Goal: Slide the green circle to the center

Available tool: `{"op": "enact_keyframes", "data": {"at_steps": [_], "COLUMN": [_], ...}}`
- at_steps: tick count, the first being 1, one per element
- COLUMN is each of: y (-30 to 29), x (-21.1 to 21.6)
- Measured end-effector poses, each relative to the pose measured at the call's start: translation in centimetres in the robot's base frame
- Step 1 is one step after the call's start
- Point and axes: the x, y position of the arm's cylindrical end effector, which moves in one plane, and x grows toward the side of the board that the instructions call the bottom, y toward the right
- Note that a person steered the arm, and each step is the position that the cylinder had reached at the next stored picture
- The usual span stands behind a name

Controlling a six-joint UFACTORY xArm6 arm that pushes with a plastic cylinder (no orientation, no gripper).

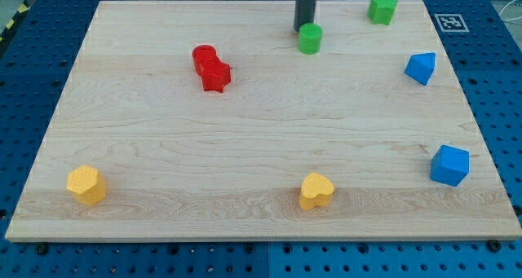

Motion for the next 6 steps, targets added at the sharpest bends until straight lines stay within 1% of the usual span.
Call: {"op": "enact_keyframes", "data": {"at_steps": [1,2,4,5,6], "y": [2.9,3.1,-0.6,1.1,-0.2], "x": [1.4,4.4,9.7,12.1,11.0]}}
